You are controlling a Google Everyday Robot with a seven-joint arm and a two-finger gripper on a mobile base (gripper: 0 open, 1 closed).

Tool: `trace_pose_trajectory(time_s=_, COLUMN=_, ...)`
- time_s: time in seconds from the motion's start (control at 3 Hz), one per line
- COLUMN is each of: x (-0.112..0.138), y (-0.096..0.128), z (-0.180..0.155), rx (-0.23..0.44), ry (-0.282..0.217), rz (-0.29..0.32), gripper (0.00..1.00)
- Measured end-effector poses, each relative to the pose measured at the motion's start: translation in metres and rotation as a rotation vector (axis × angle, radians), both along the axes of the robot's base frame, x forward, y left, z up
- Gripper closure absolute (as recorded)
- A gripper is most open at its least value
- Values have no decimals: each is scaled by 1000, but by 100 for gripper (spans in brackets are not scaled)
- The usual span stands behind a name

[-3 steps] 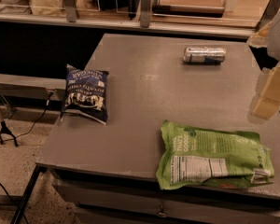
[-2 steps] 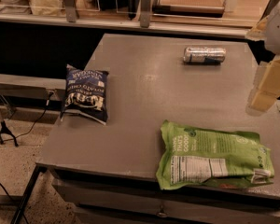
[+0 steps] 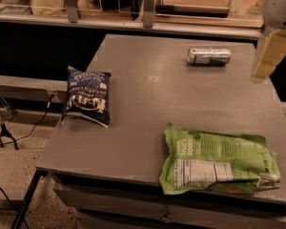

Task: Move redbull can near blue chip bag

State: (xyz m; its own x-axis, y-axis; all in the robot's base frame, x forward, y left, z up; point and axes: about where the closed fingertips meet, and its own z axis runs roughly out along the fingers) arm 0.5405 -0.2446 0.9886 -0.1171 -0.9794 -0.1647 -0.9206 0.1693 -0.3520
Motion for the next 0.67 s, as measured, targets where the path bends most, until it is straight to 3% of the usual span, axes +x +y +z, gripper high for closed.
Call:
trace_pose_trajectory(time_s=0.33, x=47, y=-12, z=0, rx=28, ry=-27, rz=31, gripper=0)
trace_pose_trajectory(time_s=0.67, x=85, y=-16, z=-5, rx=100, ry=-65, rz=54, gripper=0)
